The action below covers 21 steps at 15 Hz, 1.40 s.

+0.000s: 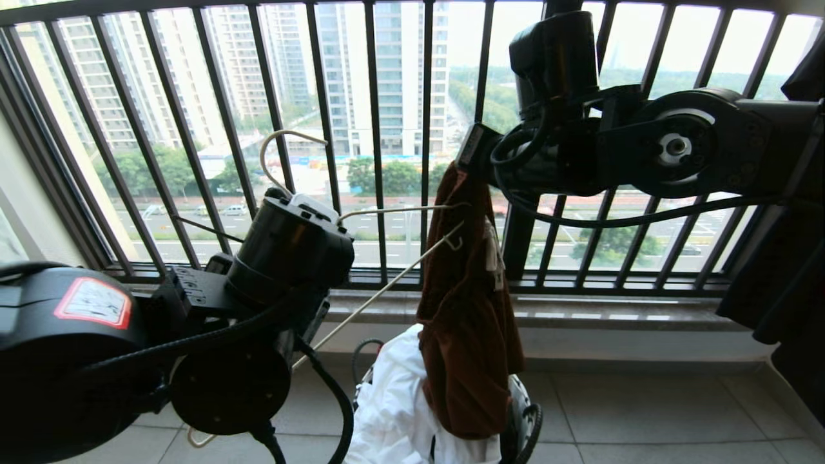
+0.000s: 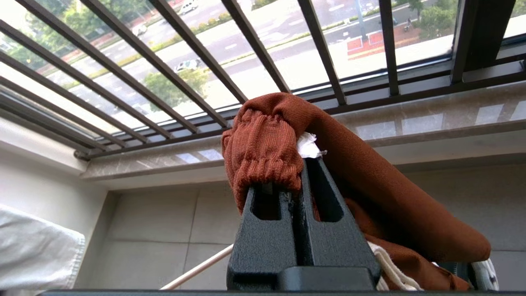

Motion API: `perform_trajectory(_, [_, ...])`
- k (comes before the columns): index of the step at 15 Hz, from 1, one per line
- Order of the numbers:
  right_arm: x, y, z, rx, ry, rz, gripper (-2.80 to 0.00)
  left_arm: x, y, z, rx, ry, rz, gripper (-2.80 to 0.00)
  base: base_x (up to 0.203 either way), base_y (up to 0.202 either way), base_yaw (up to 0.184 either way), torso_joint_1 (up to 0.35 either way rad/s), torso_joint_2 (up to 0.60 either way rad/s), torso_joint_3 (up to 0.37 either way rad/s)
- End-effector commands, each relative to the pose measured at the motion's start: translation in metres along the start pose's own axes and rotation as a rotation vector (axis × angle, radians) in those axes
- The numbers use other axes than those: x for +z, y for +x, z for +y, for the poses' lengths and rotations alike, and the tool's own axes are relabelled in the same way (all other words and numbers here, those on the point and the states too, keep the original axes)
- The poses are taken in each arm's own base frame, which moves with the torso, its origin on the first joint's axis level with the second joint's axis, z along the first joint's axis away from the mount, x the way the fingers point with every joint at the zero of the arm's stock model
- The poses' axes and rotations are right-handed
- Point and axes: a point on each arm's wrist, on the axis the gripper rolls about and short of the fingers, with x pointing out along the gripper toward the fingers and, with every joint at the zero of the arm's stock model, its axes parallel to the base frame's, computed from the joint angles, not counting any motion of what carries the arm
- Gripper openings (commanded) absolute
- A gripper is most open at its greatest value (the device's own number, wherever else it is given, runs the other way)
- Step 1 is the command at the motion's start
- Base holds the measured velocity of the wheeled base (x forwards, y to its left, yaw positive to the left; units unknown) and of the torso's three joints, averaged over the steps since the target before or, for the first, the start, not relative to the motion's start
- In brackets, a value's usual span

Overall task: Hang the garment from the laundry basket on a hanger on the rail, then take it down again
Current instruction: Hang the clothes on the clothes rack

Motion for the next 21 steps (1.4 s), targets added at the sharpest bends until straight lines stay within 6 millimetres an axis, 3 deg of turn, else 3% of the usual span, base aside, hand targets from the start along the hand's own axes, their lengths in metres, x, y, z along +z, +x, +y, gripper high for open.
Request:
perform_trajectory(1, [-0.01,-0.004,0.006,0.006,-0.014,0.025,-2.8,0.004,0.003,-0.004,0.015,-0.033,-0.019,-2.8,0.0,0.0,0.0,0.0,0.0,0.0])
perform_trajectory(8, [-0.03,-0.033,0.033,0.088,-0.086,0.069,-2.8,0.014,0.012,-0.01,0.039,-0.103,-0.051,-2.8,0.0,0.0,0.0,0.0,0.0,0.0])
perform_trajectory(15, [-0.026,-0.059,0.041,0.138,-0.128,0.077,-2.8,0.018,0.024,-0.006,0.072,-0.127,-0.044,-2.8,0.0,0.0,0.0,0.0,0.0,0.0])
perform_trajectory(21, [-0.03,-0.06,0.046,0.158,-0.232,0.066,-2.8,0.027,0.01,0.007,-0.262,-0.224,-0.161,-2.8,0.0,0.0,0.0,0.0,0.0,0.0])
